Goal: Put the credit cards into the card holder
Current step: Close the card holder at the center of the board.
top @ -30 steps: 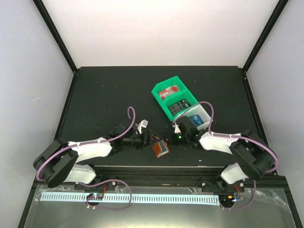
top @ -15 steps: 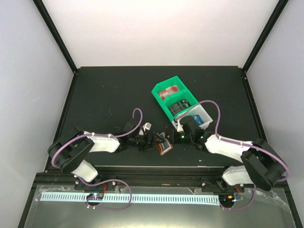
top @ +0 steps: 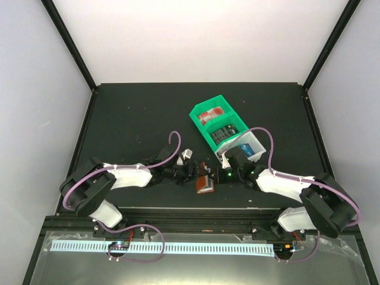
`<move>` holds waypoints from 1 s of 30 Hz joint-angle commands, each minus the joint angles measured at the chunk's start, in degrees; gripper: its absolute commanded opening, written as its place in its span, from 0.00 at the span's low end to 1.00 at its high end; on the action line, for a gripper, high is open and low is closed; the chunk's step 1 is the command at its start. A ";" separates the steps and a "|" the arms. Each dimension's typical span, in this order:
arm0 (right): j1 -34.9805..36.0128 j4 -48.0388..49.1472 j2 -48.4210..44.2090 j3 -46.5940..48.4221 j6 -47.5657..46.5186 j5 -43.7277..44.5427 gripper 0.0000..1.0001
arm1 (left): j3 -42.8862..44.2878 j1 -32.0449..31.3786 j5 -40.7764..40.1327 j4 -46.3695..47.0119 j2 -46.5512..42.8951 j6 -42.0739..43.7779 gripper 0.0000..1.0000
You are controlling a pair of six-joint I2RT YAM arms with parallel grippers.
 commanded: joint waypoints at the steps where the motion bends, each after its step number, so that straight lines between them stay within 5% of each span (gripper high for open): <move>1: -0.14 -0.92 0.14 0.60 0.39 1.76 0.01 | 1.47 -0.68 0.55 0.31 -3.67 1.25 0.72; 13: -0.17 0.25 -2.68 -0.73 2.69 4.55 0.01 | 2.31 -1.62 2.35 5.44 0.65 -0.21 0.56; 26: -0.14 1.96 -4.68 -1.97 1.94 4.10 0.01 | 6.14 -2.00 -4.18 -6.26 7.23 1.69 0.61; 30: -0.14 -2.92 -5.63 -1.46 3.69 11.63 0.01 | 8.05 -2.28 -7.48 -12.30 7.94 3.59 0.60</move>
